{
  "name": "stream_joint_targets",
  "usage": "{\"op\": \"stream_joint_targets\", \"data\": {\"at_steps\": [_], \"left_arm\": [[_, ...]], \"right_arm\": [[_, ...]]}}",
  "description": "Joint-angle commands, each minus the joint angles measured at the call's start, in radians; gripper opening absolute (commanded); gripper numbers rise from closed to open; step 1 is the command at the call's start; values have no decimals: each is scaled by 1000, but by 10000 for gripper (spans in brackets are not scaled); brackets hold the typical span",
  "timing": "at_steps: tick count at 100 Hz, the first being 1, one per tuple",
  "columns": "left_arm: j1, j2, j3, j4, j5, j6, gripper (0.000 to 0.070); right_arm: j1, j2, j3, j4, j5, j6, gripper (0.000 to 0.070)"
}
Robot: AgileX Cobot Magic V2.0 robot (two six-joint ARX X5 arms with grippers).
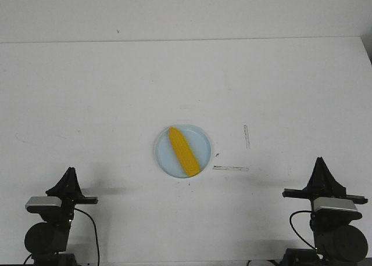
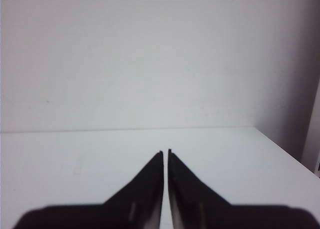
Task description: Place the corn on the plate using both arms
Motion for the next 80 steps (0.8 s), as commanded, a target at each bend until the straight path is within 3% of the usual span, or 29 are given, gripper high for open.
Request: {"op": "stream_joint_targets", "data": {"at_steps": [1,23,50,67,80], "left_arm": [[2,-2,-21,17,0,-6,2],[2,-2,-21,17,0,-6,2],[2,-2,-21,16,0,-6,2],[2,-2,-21,17,0,-6,2],[2,-2,-21,17,0,-6,2]], "right_arm": [[14,-23,-35,21,-22,9,15],[61,-86,-171,82,-123,9,15],[98,-86,-270,152,-121,9,15],[103,-86,-372,303,-122,9,15],[103,-86,-374,262,-121,7,15]]}}
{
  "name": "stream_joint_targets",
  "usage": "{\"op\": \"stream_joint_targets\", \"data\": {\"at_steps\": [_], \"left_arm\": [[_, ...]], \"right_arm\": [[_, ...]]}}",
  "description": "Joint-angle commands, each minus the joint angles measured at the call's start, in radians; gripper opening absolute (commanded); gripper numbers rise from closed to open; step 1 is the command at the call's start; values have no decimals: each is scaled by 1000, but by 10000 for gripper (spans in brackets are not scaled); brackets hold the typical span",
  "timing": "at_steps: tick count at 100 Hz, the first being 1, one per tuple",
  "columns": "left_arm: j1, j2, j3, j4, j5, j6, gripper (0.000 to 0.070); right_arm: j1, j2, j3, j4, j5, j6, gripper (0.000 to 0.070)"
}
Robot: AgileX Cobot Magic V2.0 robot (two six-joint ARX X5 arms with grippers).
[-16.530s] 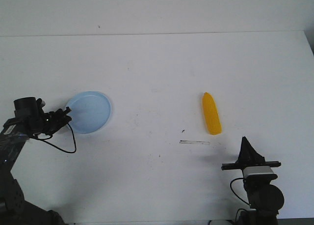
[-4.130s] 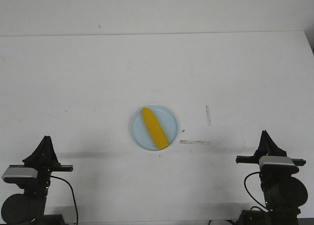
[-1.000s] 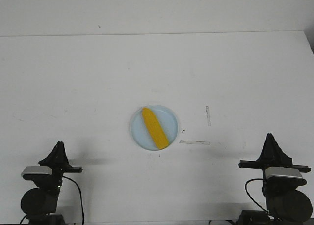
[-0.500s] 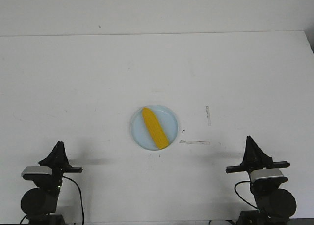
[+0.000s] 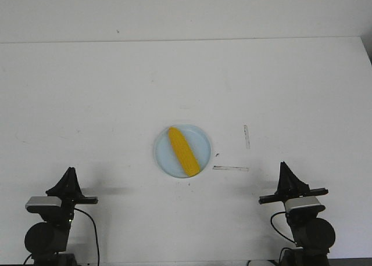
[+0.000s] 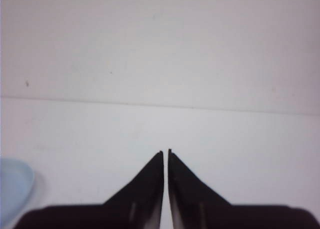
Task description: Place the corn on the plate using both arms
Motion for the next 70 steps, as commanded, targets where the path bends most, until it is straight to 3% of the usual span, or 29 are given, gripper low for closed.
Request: {"op": "stream_joint_targets", "data": {"at_steps": [1,70], "left_arm": [[2,-2,-21,18,0,-6,2],[2,-2,-21,17,0,-6,2]], "right_arm": [[2,-1,-1,13,1,6,15],[-5,-1,-1,71,72,6,15]]}}
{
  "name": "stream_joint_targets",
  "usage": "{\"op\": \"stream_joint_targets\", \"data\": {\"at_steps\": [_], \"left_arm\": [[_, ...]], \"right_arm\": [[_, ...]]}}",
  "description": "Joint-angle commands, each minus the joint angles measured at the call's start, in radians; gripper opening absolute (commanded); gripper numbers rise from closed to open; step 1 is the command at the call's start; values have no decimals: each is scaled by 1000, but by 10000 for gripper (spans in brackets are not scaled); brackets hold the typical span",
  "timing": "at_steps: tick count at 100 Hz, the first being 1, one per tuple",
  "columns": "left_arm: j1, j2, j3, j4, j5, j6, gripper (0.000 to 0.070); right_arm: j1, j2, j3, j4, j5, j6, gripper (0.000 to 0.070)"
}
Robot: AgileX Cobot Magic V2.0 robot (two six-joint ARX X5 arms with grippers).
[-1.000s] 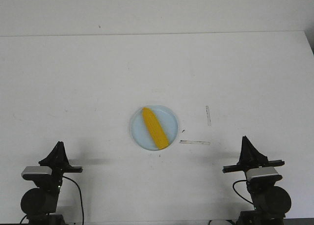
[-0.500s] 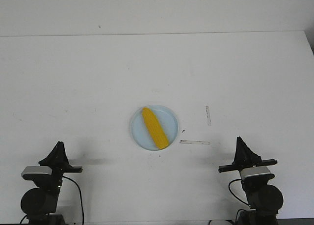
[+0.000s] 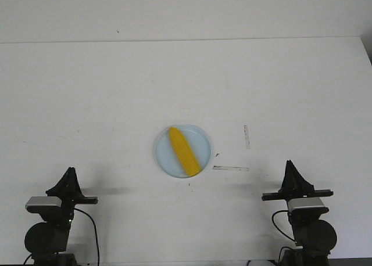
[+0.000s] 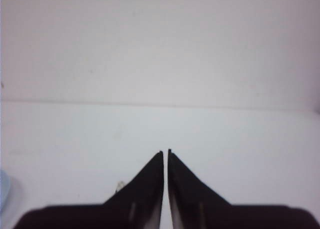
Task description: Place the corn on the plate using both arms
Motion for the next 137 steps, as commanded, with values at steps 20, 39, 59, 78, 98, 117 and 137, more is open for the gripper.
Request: {"op": "stream_joint_targets", "data": {"at_steps": [20,39,59,78,98,117,137], "left_arm": [[2,-2,-21,17,0,-6,2],[2,-2,-21,17,0,-6,2],[2,-2,-21,17,0,-6,2],[2,-2,-21,17,0,-6,2],[2,-2,-21,17,0,-6,2],[2,-2,-21,17,0,-6,2],[2,-2,-21,17,0,-6,2]], "right_arm": [[-40,0,-1,13,-4,6,15],[-43,0,-1,13,-4,6,15],[-43,0,-1,13,-4,6,15],[-43,0,-1,13,-4,6,15],[-43,0,-1,13,-4,6,15],[-43,0,-1,13,-4,6,15],[-43,0,-1,13,-4,6,15]]}}
